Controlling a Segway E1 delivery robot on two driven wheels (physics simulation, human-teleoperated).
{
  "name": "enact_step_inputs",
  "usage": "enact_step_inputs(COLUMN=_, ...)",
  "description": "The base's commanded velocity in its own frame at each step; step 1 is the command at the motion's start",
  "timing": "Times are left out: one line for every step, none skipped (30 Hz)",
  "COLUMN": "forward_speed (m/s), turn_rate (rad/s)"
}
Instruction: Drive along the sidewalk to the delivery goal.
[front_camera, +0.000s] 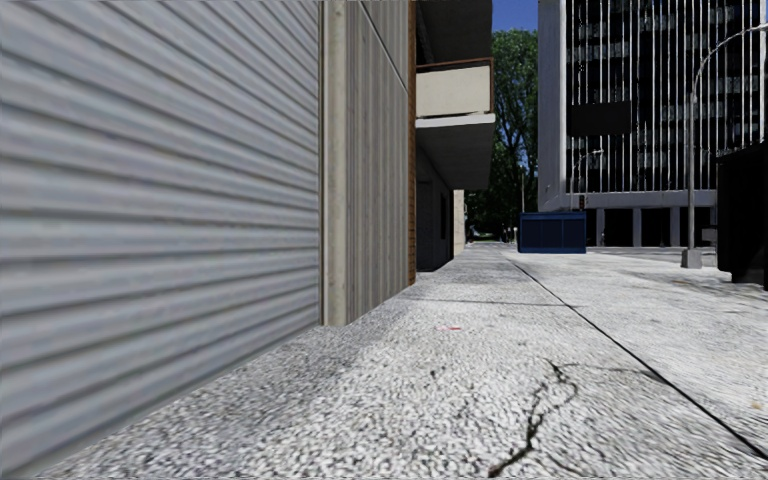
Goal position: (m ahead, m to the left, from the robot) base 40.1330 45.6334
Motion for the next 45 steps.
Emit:
enact_step_inputs(forward_speed=1.56, turn_rate=-0.92)
enact_step_inputs(forward_speed=1.56, turn_rate=-0.92)
enact_step_inputs(forward_speed=1.56, turn_rate=-0.92)
enact_step_inputs(forward_speed=1.56, turn_rate=-0.92)
enact_step_inputs(forward_speed=1.56, turn_rate=-0.92)
enact_step_inputs(forward_speed=1.56, turn_rate=-0.92)
enact_step_inputs(forward_speed=1.56, turn_rate=-0.92)
enact_step_inputs(forward_speed=1.56, turn_rate=-0.37)
enact_step_inputs(forward_speed=1.57, turn_rate=0.00)
enact_step_inputs(forward_speed=1.57, turn_rate=0.00)
enact_step_inputs(forward_speed=1.58, turn_rate=0.00)
enact_step_inputs(forward_speed=1.60, turn_rate=0.00)
enact_step_inputs(forward_speed=1.60, turn_rate=0.00)
enact_step_inputs(forward_speed=1.60, turn_rate=0.00)
enact_step_inputs(forward_speed=1.60, turn_rate=0.00)
enact_step_inputs(forward_speed=1.60, turn_rate=0.00)
enact_step_inputs(forward_speed=1.60, turn_rate=0.00)
enact_step_inputs(forward_speed=1.60, turn_rate=0.00)
enact_step_inputs(forward_speed=1.60, turn_rate=0.00)
enact_step_inputs(forward_speed=1.60, turn_rate=0.00)
enact_step_inputs(forward_speed=1.60, turn_rate=0.00)
enact_step_inputs(forward_speed=1.60, turn_rate=0.00)
enact_step_inputs(forward_speed=1.60, turn_rate=0.00)
enact_step_inputs(forward_speed=1.60, turn_rate=0.00)
enact_step_inputs(forward_speed=1.60, turn_rate=0.00)
enact_step_inputs(forward_speed=1.60, turn_rate=0.00)
enact_step_inputs(forward_speed=1.60, turn_rate=0.00)
enact_step_inputs(forward_speed=1.60, turn_rate=0.00)
enact_step_inputs(forward_speed=1.60, turn_rate=0.00)
enact_step_inputs(forward_speed=2.00, turn_rate=0.00)
enact_step_inputs(forward_speed=2.00, turn_rate=0.00)
enact_step_inputs(forward_speed=2.00, turn_rate=0.00)
enact_step_inputs(forward_speed=2.00, turn_rate=0.00)
enact_step_inputs(forward_speed=2.00, turn_rate=0.00)
enact_step_inputs(forward_speed=2.00, turn_rate=0.00)
enact_step_inputs(forward_speed=2.00, turn_rate=0.00)
enact_step_inputs(forward_speed=2.00, turn_rate=0.00)
enact_step_inputs(forward_speed=2.00, turn_rate=0.00)
enact_step_inputs(forward_speed=2.00, turn_rate=0.00)
enact_step_inputs(forward_speed=2.00, turn_rate=0.00)
enact_step_inputs(forward_speed=2.00, turn_rate=0.00)
enact_step_inputs(forward_speed=2.00, turn_rate=0.00)
enact_step_inputs(forward_speed=2.00, turn_rate=0.03)
enact_step_inputs(forward_speed=2.00, turn_rate=0.09)
enact_step_inputs(forward_speed=2.00, turn_rate=0.15)
